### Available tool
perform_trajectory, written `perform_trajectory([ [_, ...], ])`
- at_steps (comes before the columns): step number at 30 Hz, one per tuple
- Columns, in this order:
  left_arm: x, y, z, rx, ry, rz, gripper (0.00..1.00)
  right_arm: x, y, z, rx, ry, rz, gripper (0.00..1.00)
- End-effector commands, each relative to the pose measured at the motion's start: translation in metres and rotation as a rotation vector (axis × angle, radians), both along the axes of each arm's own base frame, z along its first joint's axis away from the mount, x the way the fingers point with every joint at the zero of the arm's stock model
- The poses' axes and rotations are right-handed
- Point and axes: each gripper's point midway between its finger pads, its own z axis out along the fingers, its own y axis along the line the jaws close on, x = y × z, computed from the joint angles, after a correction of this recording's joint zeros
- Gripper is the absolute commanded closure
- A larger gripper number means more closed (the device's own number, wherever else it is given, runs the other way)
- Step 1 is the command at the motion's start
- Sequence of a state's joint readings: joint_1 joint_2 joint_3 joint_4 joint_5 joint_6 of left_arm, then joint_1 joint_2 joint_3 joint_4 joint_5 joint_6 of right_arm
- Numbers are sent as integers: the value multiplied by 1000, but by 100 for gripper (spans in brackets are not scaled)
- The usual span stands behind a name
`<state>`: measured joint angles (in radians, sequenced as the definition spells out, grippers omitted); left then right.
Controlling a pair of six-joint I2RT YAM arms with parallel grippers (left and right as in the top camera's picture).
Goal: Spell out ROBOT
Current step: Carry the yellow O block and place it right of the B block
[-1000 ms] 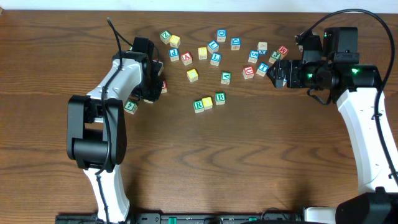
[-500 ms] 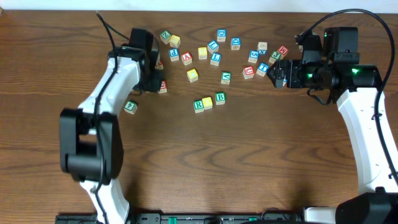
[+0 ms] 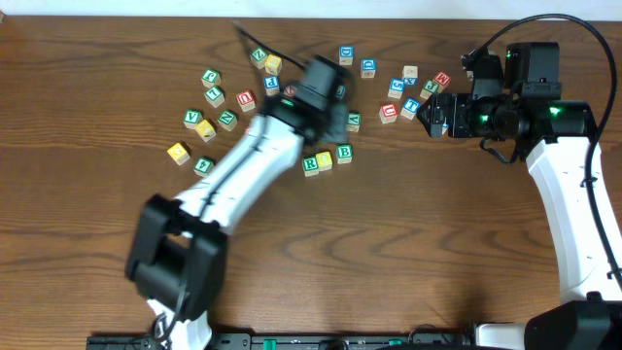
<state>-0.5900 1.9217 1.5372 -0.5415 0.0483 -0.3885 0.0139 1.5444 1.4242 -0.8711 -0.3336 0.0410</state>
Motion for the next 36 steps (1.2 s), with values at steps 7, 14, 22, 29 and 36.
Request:
perform_trajectory([
  [7,-14,-53,-47,-22,40,44,73,4,-4,8,3,-20,-5,1],
  [14,-1,-58,-65,-31,14,96,73,4,-4,8,3,-20,-5,1],
  [22,5,-48,-81,15,6,148,73,4,-4,8,3,-20,-5,1],
  [29,2,-27,-87,78,21,250,73,4,-4,8,3,-20,-5,1],
  [36,-11,-15,-95,138,77,252,73,4,-4,8,3,-20,-5,1],
])
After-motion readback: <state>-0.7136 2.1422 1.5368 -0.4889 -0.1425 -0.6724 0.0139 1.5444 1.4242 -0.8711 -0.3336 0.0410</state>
